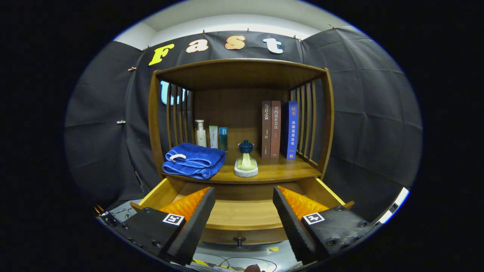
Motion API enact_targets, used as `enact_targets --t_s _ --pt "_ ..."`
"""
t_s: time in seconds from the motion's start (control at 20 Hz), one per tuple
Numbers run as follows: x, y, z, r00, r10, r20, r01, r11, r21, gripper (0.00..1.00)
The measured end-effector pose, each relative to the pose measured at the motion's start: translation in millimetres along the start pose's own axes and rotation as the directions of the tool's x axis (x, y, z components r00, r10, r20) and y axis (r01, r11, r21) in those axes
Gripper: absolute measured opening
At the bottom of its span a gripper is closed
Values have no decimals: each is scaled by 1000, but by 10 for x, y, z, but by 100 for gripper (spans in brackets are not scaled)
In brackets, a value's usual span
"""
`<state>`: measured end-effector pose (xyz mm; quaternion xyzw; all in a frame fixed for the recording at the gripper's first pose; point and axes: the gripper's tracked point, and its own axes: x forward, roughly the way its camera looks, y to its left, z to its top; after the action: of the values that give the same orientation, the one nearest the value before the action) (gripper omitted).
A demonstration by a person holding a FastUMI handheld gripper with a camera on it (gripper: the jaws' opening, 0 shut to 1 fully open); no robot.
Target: Pull open the drawer, take out the items inside it, and place them on the countertop above the cabinet.
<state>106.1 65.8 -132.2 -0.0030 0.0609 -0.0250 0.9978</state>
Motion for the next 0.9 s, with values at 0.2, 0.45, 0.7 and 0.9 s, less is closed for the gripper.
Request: enact_targets --t_s 0.2,0.45,0.7,0.9 --pt "-232 -17 -332 999 -2 49 2 1000 -11 98" --pt "-277 21 -813 998 -3 63 6 999 -41 98" --pt "-105 72 -1213 999 -15 33 16 999 -36 99" --pt "44 111 -1403 1000 -17 16 18 1000 -25 99"
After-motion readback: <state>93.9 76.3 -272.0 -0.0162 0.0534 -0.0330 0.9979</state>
